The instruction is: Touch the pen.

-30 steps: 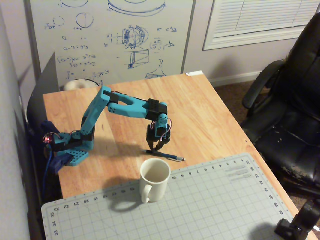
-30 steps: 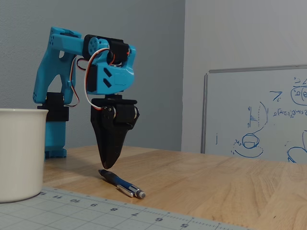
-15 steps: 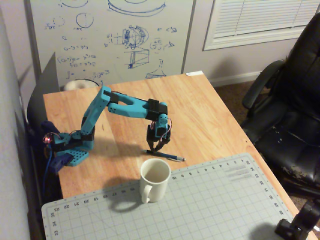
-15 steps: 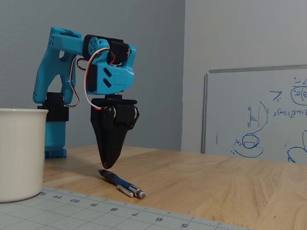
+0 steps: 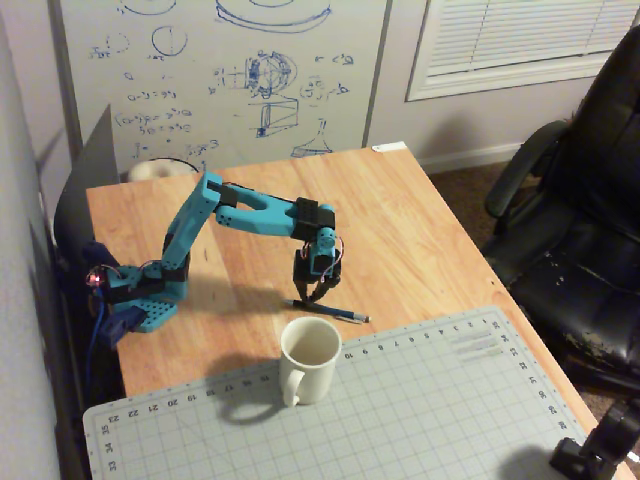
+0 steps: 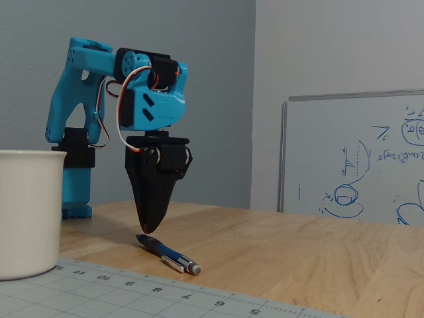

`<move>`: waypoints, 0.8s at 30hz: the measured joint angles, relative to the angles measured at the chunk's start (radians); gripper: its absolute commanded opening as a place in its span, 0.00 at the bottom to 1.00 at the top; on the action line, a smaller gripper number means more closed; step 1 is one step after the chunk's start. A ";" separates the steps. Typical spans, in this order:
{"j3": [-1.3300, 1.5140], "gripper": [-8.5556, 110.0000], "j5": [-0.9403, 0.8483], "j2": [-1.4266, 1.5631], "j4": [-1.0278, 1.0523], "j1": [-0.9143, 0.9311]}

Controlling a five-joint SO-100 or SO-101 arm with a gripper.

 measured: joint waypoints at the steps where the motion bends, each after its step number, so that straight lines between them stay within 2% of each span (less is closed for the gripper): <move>1: 0.000 0.08 0.000 0.000 0.000 0.000; 24: 0.000 0.08 0.000 -0.031 0.000 -0.048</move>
